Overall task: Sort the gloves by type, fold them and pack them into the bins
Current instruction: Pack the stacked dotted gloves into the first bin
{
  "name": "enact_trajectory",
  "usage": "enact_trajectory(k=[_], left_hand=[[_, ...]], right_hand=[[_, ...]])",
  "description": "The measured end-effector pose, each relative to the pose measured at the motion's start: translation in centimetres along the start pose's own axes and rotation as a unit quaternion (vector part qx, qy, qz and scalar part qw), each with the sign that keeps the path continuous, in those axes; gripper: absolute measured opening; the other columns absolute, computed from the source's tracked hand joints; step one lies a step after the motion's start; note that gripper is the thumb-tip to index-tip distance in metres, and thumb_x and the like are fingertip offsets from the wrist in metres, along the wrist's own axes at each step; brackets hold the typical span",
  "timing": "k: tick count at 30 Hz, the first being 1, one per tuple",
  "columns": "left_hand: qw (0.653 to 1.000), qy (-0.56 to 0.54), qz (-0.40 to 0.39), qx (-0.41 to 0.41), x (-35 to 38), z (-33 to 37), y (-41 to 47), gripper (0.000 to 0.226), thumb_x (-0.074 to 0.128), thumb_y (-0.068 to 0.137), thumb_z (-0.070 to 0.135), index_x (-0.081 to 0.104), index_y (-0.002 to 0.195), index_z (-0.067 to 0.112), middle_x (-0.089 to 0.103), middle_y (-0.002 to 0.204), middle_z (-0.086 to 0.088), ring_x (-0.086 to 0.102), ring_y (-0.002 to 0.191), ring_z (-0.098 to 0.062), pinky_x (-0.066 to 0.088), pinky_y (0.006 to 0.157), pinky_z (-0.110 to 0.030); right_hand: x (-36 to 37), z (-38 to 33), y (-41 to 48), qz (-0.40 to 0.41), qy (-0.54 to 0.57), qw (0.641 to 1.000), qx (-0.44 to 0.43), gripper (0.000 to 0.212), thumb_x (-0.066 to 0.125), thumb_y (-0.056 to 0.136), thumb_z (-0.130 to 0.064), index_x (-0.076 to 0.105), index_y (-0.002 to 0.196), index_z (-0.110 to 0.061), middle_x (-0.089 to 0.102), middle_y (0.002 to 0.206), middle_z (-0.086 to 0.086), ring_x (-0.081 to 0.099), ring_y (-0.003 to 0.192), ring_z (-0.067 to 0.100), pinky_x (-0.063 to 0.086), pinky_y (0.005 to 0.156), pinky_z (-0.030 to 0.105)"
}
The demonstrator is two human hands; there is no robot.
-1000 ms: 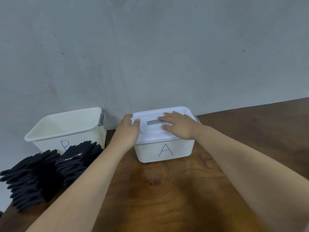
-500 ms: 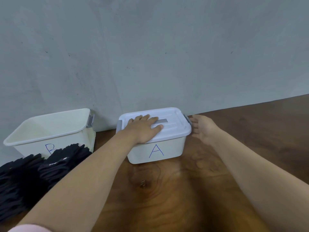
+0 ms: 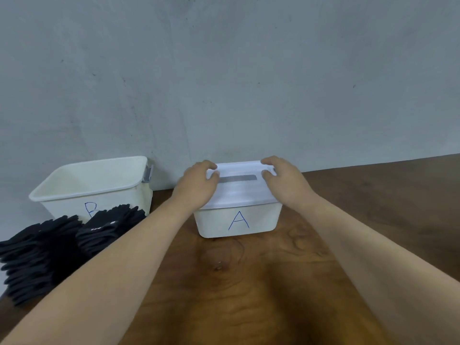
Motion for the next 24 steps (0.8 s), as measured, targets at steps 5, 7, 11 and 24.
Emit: enact_trajectory(k=[5, 7, 11, 24], left_hand=[[0.988, -0.108, 0.011, -0.110, -2.8, -5.8, -2.5, 0.033, 0.053, 0.106, 0.038, 0.058, 0.137, 0.026, 0.057, 0.136, 0.011, 0.058, 0.114, -0.014, 0.043, 0.092, -0.033], [0.977, -0.164, -0.012, -0.138, -2.2, -7.3, -3.4, 0.036, 0.057, 0.104, 0.037, 0.059, 0.138, 0.027, 0.063, 0.136, 0.007, 0.061, 0.120, -0.016, 0.047, 0.102, -0.037], [0.967, -0.203, -0.063, -0.140, -0.7, -7.5, -4.8, 0.046, 0.061, 0.103, 0.031, 0.051, 0.149, 0.032, 0.064, 0.132, 0.011, 0.064, 0.119, -0.012, 0.053, 0.108, -0.047], [0.972, -0.205, -0.102, -0.059, 9.6, 2.5, 2.2, 0.059, 0.057, 0.105, 0.048, 0.039, 0.159, 0.033, 0.057, 0.149, 0.009, 0.058, 0.132, -0.016, 0.048, 0.108, -0.036]], right_hand=[[3.2, -4.4, -1.3, -0.047, -0.086, 0.994, -0.039, 0.042, 0.054, 0.107, -0.036, 0.053, 0.149, -0.030, 0.055, 0.149, -0.008, 0.059, 0.117, 0.017, 0.043, 0.089, 0.031], [5.0, -5.6, -1.7, -0.078, -0.124, 0.988, -0.049, 0.047, 0.050, 0.107, -0.047, 0.049, 0.152, -0.033, 0.050, 0.154, -0.006, 0.055, 0.128, 0.021, 0.045, 0.096, 0.037], [8.1, -5.1, -3.0, -0.155, -0.225, 0.962, -0.005, 0.065, 0.028, 0.103, -0.075, 0.038, 0.159, -0.043, 0.037, 0.167, 0.002, 0.033, 0.152, 0.034, 0.033, 0.118, 0.060], [2.5, 5.7, 3.8, -0.079, -0.300, 0.946, 0.098, 0.062, 0.023, 0.105, -0.066, 0.029, 0.163, -0.044, 0.024, 0.173, 0.010, 0.015, 0.161, 0.037, 0.005, 0.119, 0.079]])
Point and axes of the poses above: each hand's wrist, its own y-axis towards the middle knuckle, its own x-axis out of the palm, z = x × y, the point moved 7 cm from there along y, towards the middle knuckle
